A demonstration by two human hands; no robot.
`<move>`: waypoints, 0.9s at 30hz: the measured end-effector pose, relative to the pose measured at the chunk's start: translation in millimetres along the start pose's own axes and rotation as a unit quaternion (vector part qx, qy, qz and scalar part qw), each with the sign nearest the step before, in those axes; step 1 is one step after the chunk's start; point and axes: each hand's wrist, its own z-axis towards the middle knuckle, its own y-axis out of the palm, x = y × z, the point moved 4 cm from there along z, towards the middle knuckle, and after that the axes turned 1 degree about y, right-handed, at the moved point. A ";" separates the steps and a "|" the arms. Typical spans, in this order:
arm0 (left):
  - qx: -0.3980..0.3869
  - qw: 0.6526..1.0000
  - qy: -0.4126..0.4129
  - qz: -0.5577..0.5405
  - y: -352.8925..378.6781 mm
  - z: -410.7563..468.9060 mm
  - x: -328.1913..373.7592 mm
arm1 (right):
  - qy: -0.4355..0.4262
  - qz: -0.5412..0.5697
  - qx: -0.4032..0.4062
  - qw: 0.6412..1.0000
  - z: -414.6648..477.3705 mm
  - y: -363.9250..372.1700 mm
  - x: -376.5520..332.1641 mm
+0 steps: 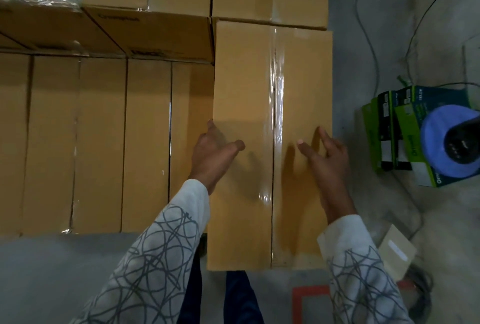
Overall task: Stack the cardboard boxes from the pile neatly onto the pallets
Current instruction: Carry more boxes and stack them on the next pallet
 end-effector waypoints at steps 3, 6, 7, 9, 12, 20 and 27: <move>0.009 1.000 0.004 0.016 0.3 -2.8 -3.0 | 0.002 0.008 0.005 1.000 -2.5 2.5 2.2; 0.025 1.000 0.005 0.016 -0.1 -3.5 -5.7 | -0.003 -0.002 -0.002 1.000 -2.9 2.5 2.2; 0.025 1.000 0.004 0.014 0.1 -3.0 -5.2 | 0.000 -0.008 -0.006 1.000 -2.8 2.7 1.5; 0.024 1.000 0.003 0.007 1.0 -2.4 -1.9 | 0.007 -0.022 -0.014 1.000 -1.4 3.6 0.1; 0.028 1.000 0.006 -0.003 1.2 -0.9 1.9 | -0.002 -0.025 -0.023 0.999 3.5 3.1 -2.1; 0.054 0.998 0.012 -0.012 1.2 2.9 -2.7 | -0.004 0.026 -0.021 0.999 7.8 0.8 -2.3; 0.054 0.998 0.000 -0.021 -2.7 4.1 -8.9 | -0.006 0.007 -0.011 1.000 0.9 4.4 -4.6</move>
